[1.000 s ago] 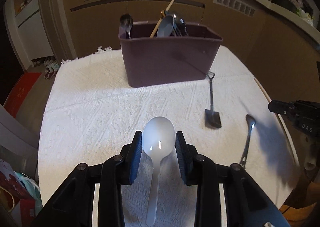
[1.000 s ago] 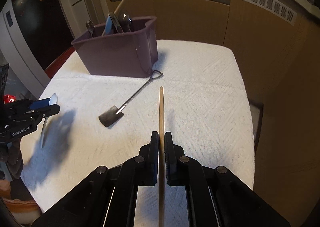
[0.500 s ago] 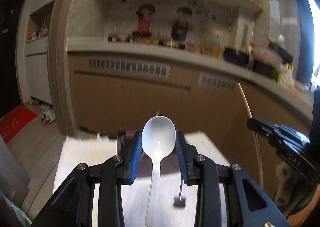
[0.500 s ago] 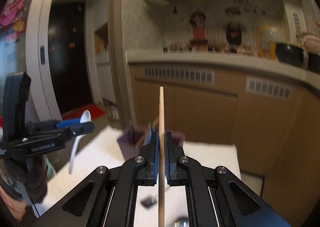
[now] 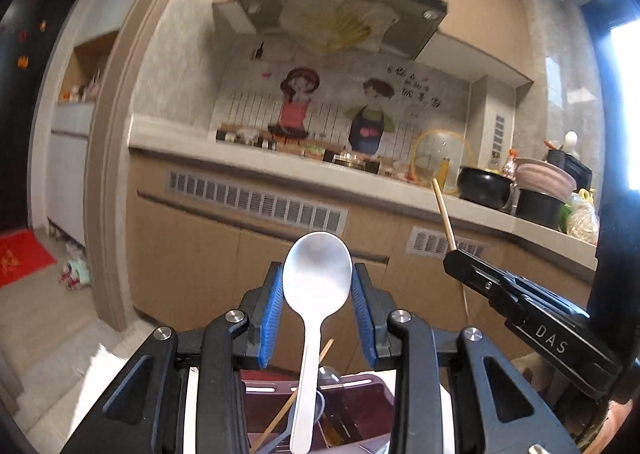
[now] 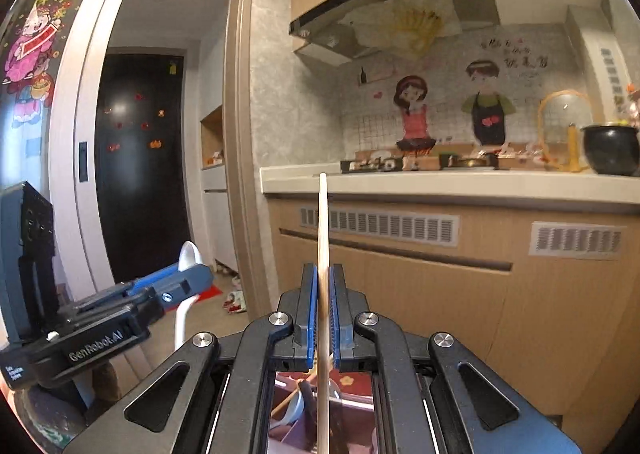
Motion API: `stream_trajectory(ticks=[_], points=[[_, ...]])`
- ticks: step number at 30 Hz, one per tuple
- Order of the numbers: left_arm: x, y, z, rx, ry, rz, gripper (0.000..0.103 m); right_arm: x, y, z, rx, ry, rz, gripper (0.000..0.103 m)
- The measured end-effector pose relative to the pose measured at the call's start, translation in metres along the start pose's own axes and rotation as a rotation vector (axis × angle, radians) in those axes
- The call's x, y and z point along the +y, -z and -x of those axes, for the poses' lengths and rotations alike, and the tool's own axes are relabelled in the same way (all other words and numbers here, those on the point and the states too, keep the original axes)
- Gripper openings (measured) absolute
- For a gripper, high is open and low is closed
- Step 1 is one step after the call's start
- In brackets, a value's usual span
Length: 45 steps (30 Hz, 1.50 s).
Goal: Organize utensils
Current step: 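Carry the white spoon and chopstick over the purple caddy, lower them in, open both tools, then withdraw both tools from the caddy back over the table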
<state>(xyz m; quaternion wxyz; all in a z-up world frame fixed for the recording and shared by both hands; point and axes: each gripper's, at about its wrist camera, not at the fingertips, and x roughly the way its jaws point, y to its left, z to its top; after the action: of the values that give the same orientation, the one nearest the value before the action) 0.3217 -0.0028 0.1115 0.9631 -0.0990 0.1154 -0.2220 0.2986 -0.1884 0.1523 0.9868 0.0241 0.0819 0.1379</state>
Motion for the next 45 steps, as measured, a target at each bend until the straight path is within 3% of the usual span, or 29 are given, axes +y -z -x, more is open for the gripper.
stream_trajectory(ticks=[10, 22, 29, 32, 34, 37, 39, 42, 45], points=[[0.037, 0.041, -0.069, 0.098, -0.009, 0.045, 0.030, -0.021, 0.051, -0.089, 0.115, 0.016, -0.005, 0.006], [0.041, 0.088, -0.078, 0.250, -0.043, 0.020, 0.030, -0.030, 0.103, -0.096, 0.281, 0.007, -0.006, 0.006], [0.036, 0.099, -0.077, 0.366, -0.086, 0.026, 0.031, -0.031, 0.124, -0.085, 0.367, 0.019, -0.025, 0.007], [0.036, 0.094, -0.068, 0.387, -0.105, 0.040, 0.040, -0.029, 0.120, -0.076, 0.376, 0.024, -0.030, 0.008], [0.036, 0.086, -0.058, 0.377, -0.116, 0.051, 0.054, -0.027, 0.114, -0.065, 0.371, 0.025, -0.030, 0.010], [0.028, 0.071, -0.038, 0.353, -0.132, 0.035, 0.064, -0.026, 0.102, -0.044, 0.349, 0.037, -0.033, 0.033], [0.020, 0.063, -0.024, 0.354, -0.142, 0.019, 0.070, -0.027, 0.093, -0.027, 0.332, 0.051, -0.053, 0.062], [0.006, 0.058, -0.013, 0.418, -0.166, -0.014, 0.072, -0.029, 0.082, -0.002, 0.329, 0.073, -0.077, 0.067], [-0.011, 0.070, -0.011, 0.546, -0.101, -0.040, 0.072, -0.031, 0.082, 0.020, 0.396, 0.128, -0.084, 0.068]])
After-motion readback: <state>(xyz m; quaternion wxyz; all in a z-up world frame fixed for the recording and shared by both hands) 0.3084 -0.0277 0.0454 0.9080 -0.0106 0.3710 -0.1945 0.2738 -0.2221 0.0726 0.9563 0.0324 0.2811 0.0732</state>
